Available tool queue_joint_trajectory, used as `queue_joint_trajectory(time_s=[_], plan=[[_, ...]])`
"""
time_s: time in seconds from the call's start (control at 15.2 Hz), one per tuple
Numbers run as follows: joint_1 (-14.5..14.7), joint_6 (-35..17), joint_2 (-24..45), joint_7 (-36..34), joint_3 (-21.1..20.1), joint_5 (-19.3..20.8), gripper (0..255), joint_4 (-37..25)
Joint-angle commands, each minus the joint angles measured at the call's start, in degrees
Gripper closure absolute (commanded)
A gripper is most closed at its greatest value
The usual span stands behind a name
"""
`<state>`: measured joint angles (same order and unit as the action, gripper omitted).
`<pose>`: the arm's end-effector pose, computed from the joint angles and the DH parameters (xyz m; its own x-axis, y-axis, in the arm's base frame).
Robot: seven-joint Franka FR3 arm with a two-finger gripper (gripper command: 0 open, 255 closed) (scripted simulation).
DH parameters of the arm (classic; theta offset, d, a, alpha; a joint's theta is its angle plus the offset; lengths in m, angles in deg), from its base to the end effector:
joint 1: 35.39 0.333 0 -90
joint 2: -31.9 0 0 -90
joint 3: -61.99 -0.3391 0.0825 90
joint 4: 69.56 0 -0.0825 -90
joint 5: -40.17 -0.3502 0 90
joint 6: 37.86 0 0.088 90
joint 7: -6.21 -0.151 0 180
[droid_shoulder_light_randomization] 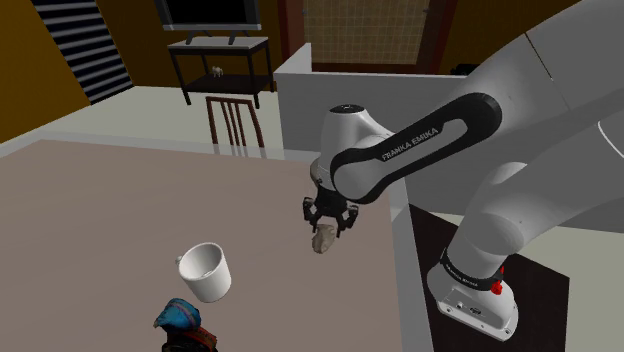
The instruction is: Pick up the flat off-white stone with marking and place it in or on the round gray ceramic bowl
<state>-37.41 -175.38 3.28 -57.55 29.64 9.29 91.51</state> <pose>0.2849 0.1664 0.3288 0.5191 -0.8501 -0.0890 -0.8539 -0.5113 -0.0968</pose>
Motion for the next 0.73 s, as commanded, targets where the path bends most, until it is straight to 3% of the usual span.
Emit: queue_joint_trajectory(time_s=[0.0,0.46,0.66], plan=[[0.0,0.0,0.0,0.0,0.0,0.0,255,0.0],[-0.1,-0.4,0.3,0.0,-0.1,0.0,255,0.0],[0.1,2.2,-1.6,-0.3,0.6,0.5,255,-0.6]])
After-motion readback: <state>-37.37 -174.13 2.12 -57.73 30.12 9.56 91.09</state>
